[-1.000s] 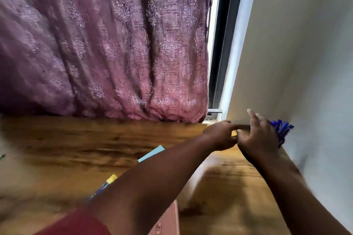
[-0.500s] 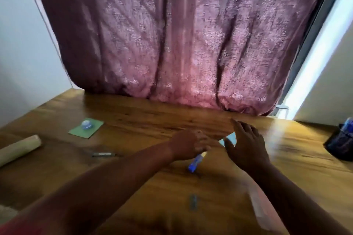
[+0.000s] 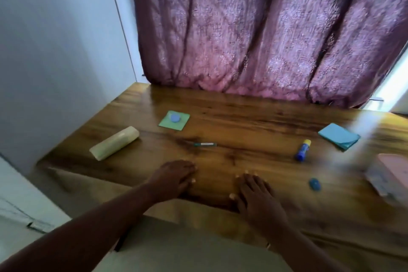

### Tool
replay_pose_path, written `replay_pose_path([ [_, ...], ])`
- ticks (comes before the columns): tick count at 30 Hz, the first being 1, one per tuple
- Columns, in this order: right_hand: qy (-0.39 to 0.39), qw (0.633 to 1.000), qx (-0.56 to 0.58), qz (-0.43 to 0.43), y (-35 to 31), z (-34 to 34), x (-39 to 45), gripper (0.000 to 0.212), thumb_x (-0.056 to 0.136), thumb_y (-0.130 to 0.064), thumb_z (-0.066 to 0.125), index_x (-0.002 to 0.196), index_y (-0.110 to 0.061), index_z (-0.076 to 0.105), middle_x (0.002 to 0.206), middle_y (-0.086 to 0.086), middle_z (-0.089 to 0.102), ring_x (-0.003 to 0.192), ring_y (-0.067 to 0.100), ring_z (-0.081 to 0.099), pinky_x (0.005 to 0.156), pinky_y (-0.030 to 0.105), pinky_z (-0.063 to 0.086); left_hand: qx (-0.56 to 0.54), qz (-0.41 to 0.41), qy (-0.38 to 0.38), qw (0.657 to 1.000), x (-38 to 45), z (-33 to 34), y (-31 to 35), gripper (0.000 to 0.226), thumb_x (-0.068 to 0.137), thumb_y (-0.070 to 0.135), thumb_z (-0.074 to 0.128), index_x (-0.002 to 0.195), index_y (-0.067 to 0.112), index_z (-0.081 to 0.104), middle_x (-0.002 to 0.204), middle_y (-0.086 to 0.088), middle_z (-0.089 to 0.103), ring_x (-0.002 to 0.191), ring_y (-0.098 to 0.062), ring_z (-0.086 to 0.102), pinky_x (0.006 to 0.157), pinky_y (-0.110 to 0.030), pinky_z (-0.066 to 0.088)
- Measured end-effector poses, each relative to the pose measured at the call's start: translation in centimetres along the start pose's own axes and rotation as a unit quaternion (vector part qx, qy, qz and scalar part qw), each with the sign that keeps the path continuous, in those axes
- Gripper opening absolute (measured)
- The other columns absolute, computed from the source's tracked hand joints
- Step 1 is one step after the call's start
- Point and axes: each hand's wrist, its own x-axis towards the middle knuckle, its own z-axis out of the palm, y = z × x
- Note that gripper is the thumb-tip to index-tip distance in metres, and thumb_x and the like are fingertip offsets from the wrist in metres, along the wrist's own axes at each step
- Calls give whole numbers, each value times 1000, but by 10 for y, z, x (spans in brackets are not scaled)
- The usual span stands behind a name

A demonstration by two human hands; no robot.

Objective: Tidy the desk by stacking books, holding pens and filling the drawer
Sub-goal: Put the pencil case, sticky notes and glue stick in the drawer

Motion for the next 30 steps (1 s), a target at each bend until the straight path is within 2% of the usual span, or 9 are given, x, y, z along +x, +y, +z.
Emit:
replay_pose_path([
  [4, 43, 999, -10, 8, -2, 6, -5, 71, 85, -60, 9, 144, -30, 34, 152, -1, 34, 140, 22, 30, 114, 37, 19, -46, -16, 28, 998, -29, 12, -12, 49, 99, 42, 41, 145, 26, 37, 155, 6, 30, 145, -12, 20, 116, -29, 18],
  [7, 73, 996, -19, 41, -7, 12, -8, 60, 92, -54, 20, 142, -29, 38, 150, -3, 37, 139, 22, 32, 113, 38, 23, -206, -80, 82, 972, -45, 13, -17, 36, 95, 36, 54, 127, 21, 60, 134, 0, 58, 127, -16, 50, 103, -27, 37],
  [9, 98, 989, 82, 74, -22, 13, -16, 45, 95, -39, 38, 135, -21, 49, 141, 4, 49, 133, 25, 41, 108, 37, 32, -408, -169, 171, 881, -64, 6, -17, 17, 93, 29, 58, 99, 19, 70, 94, 0, 71, 92, -17, 65, 82, -30, 49],
  [10, 142, 962, 208, 101, -31, 12, -22, 37, 94, -30, 43, 126, -17, 58, 129, 7, 59, 122, 25, 51, 99, 32, 40, -519, -214, 227, 796, -73, 4, -18, 16, 94, 25, 57, 87, 17, 69, 76, 1, 69, 76, -17, 64, 70, -28, 51],
  [13, 277, 716, 598, 229, -79, 10, -42, 20, 94, -3, 48, 91, -16, 62, 78, -8, 70, 72, 7, 65, 54, 22, 53, -741, -335, 275, 513, -111, 4, -34, 26, 97, 25, 50, 72, 21, 57, 51, 6, 56, 44, -7, 52, 41, -18, 39],
  [15, 264, 555, 718, 327, -106, 19, -50, 18, 94, -10, 51, 81, -20, 59, 63, -5, 62, 50, 10, 56, 45, 26, 47, -797, -377, 244, 403, -133, 17, -54, 32, 97, 31, 42, 66, 24, 44, 44, 7, 44, 38, -7, 40, 43, -22, 28],
  [18, 149, 384, 797, 442, -140, 54, -54, 28, 96, -28, 42, 72, -18, 51, 62, 1, 44, 50, 16, 38, 54, 30, 36, -827, -423, 203, 310, -153, 43, -91, 33, 96, 46, 41, 78, 19, 47, 66, 0, 51, 59, -15, 46, 58, -26, 34],
  [26, 164, 254, 822, 482, -177, 139, -14, 43, 94, -51, 31, 91, -12, 48, 87, 10, 43, 74, 22, 45, 75, 36, 43, -849, -420, 199, 250, -138, 77, -130, 59, 89, 67, 38, 114, 15, 48, 93, -12, 56, 82, -28, 56, 69, -33, 46],
  [30, 197, 236, 820, 483, -175, 166, 3, 48, 92, -56, 21, 82, -17, 48, 79, 7, 45, 66, 18, 41, 67, 26, 34, -872, -385, 173, 246, -131, 102, -146, 82, 82, 77, 35, 127, 11, 52, 122, -14, 59, 109, -33, 57, 102, -45, 43],
])
